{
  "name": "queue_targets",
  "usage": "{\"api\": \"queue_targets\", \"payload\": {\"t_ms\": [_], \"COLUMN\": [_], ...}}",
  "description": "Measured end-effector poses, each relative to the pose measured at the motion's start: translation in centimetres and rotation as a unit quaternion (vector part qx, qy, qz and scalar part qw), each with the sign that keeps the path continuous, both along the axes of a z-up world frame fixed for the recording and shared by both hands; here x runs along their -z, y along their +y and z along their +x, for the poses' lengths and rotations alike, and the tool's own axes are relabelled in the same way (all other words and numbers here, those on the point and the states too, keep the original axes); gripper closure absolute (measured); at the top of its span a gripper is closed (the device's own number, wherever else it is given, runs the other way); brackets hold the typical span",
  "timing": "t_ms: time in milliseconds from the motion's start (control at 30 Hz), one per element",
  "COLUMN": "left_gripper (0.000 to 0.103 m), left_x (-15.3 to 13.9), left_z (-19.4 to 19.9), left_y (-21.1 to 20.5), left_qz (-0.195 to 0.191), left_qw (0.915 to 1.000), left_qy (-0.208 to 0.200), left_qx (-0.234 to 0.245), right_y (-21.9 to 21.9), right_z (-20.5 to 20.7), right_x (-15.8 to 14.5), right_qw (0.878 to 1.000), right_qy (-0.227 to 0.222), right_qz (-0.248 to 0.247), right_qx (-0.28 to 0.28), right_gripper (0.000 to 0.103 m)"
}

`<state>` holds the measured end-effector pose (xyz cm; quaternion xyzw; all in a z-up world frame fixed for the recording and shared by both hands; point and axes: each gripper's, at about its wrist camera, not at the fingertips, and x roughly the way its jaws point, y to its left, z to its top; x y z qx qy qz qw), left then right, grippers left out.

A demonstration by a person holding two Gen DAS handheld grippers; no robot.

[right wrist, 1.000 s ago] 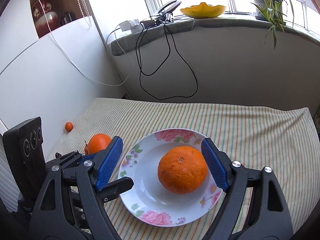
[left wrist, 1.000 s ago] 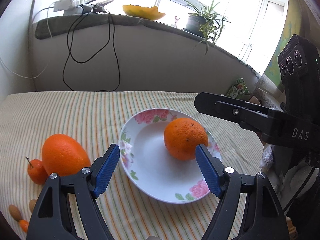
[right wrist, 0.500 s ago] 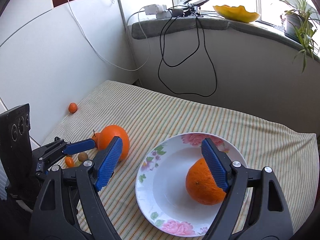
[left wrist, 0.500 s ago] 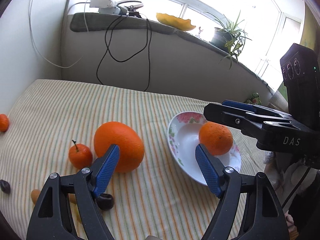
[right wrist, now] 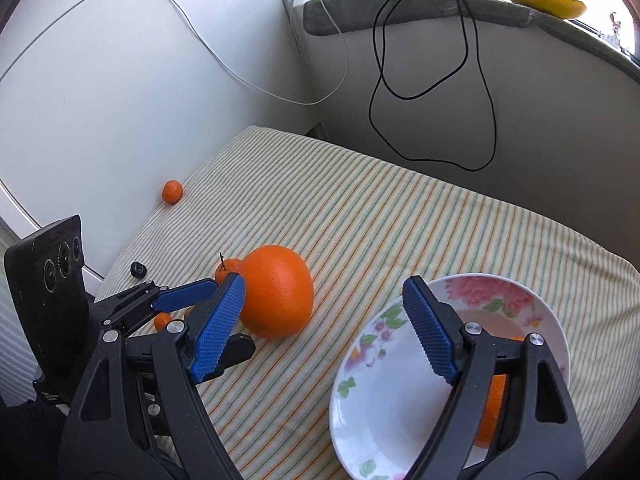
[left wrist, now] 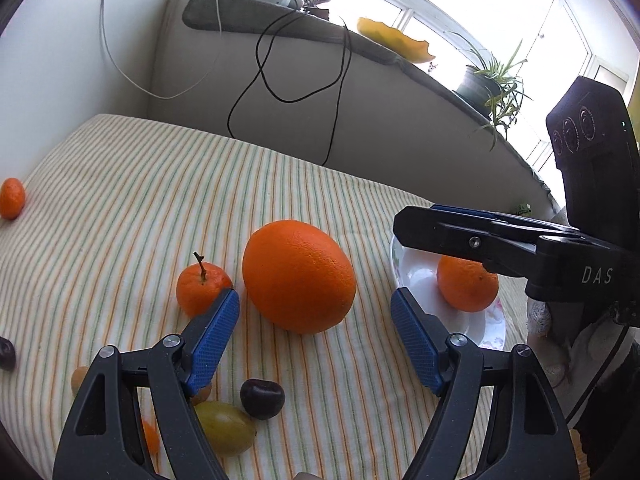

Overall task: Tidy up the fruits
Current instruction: 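Move the right tool back to the smooth large orange, then close the right gripper around the smooth large orange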

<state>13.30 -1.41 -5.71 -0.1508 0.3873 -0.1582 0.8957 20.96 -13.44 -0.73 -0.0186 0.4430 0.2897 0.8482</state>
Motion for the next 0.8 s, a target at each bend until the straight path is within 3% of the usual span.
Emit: {"api": "queue_targets", "payload": {"t_ms": [233,800], "left_gripper": [0.025,0.025], "left_x": [0.2,0.1], "left_z": [0.0,0.2], "left_y": [0.4,0.0], "left_qz": [-0.010,-0.019], "left_qw": [1.0000,0.9996], "left_qy": [0.001,-0.002], "left_qx": [0.002,0.018], "right_y": [2.2,3.7], "right_z": [0.3,3.2], "right_x": [1.0,3.6], "right_qw": [0.999,0.993], "right_qy": [0.020,0.108], "right_qz": [-0.009,0.023], "right_qx": [-0.025,-0.050], "right_gripper": [0.019,0.020]}}
